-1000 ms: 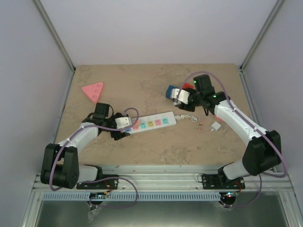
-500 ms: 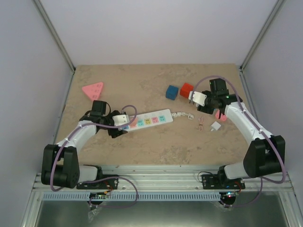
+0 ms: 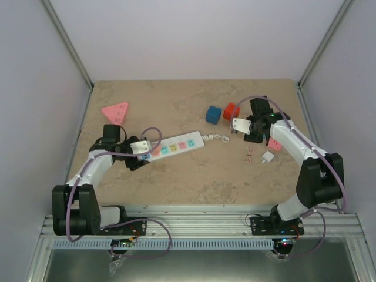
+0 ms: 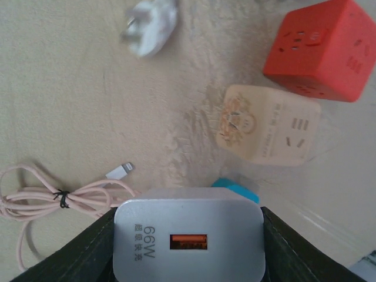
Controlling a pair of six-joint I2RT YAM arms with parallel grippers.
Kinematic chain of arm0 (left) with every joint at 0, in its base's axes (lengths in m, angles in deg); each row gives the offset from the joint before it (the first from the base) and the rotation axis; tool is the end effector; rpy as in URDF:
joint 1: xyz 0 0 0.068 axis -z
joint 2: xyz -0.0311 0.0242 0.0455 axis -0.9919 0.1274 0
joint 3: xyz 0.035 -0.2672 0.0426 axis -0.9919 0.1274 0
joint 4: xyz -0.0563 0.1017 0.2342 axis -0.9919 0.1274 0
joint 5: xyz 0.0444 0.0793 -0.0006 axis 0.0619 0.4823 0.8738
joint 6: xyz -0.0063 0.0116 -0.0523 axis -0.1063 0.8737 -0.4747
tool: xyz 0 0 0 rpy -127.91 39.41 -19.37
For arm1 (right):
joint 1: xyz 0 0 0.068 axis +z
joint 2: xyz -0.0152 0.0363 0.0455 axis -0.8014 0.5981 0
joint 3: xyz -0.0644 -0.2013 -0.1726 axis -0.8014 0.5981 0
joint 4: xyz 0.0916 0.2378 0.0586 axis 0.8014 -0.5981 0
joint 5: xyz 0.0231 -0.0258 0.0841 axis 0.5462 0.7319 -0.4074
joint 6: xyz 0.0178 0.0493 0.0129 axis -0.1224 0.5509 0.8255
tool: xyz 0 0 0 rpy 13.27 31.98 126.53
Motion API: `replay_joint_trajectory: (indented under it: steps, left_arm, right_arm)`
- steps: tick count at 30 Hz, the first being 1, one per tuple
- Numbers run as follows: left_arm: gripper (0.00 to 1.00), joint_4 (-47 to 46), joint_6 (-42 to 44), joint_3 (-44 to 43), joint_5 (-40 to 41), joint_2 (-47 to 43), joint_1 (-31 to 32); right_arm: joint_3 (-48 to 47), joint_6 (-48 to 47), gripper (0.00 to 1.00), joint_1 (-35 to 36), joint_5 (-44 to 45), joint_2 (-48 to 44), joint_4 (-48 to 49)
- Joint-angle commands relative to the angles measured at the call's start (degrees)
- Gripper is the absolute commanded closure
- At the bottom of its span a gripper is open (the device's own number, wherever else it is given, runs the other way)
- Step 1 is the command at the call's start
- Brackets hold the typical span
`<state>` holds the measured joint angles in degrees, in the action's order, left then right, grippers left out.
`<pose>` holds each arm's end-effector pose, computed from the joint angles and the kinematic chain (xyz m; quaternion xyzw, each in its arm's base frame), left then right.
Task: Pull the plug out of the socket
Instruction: Place the plug at the center of the board.
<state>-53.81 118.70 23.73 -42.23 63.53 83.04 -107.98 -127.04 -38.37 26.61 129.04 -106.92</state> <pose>0.2287 -0.0191 0.1902 0.5777 0.7427 -0.0793 0.3292 0.3029 0.0797 0.2471 -0.6083 0.7560 -0.1086 0.2162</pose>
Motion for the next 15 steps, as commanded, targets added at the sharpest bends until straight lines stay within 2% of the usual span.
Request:
replay_joint_trajectory:
  steps: [1, 15]
  left_arm:
    - [1.00, -0.8, 1.9, 0.7, -4.3, -2.7, -3.9]
    - [1.00, -1.0, 4.2, 3.7, -4.9, -4.4, -5.4]
  right_arm:
    - [-3.0, -0.4, 0.70, 1.9, 3.4, 3.7, -2.6]
    - [-11.4, 2.2, 0.67, 5.2, 8.4, 17.3, -8.6]
